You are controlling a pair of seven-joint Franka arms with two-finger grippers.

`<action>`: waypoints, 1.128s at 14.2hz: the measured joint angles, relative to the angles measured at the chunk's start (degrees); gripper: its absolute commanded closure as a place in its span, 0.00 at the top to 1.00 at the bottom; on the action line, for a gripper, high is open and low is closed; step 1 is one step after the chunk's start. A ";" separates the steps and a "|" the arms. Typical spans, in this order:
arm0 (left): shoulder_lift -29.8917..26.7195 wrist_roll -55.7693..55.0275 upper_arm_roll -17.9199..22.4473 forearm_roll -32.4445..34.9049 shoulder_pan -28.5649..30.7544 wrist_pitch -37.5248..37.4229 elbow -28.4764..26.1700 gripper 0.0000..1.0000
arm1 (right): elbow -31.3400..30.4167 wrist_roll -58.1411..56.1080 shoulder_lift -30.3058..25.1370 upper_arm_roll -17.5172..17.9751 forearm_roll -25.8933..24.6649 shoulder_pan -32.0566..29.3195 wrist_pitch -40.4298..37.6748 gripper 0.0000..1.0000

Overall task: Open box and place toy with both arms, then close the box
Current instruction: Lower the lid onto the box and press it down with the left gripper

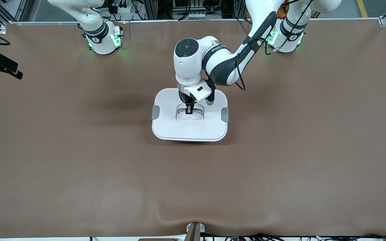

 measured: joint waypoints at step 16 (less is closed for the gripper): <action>0.00 -0.92 -0.03 0.43 -0.53 -0.03 -0.02 1.00 | 1.25 -0.01 0.89 0.25 0.00 0.34 -0.05 1.00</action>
